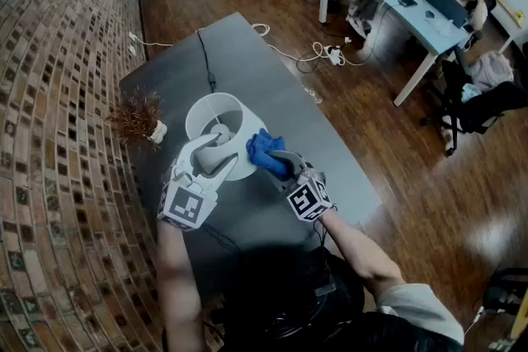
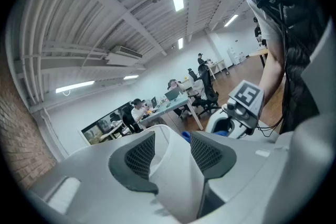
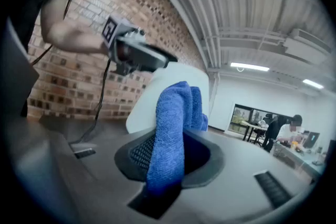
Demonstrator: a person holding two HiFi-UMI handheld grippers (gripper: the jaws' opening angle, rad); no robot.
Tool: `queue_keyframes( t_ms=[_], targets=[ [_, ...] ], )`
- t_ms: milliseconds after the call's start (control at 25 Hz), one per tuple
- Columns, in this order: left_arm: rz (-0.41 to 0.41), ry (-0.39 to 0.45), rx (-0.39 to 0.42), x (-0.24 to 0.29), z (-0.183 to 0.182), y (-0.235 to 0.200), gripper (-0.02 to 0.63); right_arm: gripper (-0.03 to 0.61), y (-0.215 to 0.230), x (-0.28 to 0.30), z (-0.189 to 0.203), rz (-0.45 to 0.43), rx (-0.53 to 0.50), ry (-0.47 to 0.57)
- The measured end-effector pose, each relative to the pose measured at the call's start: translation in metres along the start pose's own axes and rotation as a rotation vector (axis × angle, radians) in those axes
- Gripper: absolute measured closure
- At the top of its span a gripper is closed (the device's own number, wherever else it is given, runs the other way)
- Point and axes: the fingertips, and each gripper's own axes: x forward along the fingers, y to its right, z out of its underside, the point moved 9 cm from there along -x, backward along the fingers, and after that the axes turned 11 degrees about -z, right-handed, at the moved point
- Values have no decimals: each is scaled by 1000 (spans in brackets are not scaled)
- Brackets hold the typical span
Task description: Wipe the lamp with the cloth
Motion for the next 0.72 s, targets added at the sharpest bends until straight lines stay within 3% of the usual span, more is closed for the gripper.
queue_keyframes(
  t_ms=[120, 200, 280, 400, 480, 560, 720],
  targets=[
    [-17, 21, 1, -2, 3, -2, 399, 483, -16, -1, 34, -53, -18, -134],
    [-22, 35, -8, -2, 4, -4, 399, 483, -12, -11, 38, -32, 35, -149],
    [-25, 38, -8, -3, 5, -5, 399, 483, 11, -27, 22, 51, 146, -48],
    [-38, 42, -1, -2, 5, -6, 408, 483, 66, -45, -36, 156, 246, 191],
    [-45, 35, 2, -3, 6, -7, 408, 483, 96, -39, -76, 127, 251, 278],
    [-49, 23, 0, -3, 6, -7, 408, 485, 112, -17, -92, 45, 250, 299],
    [-52, -7, -6, -2, 1, -5, 408, 486, 100, 14, -46, -66, 387, 284]
  ],
)
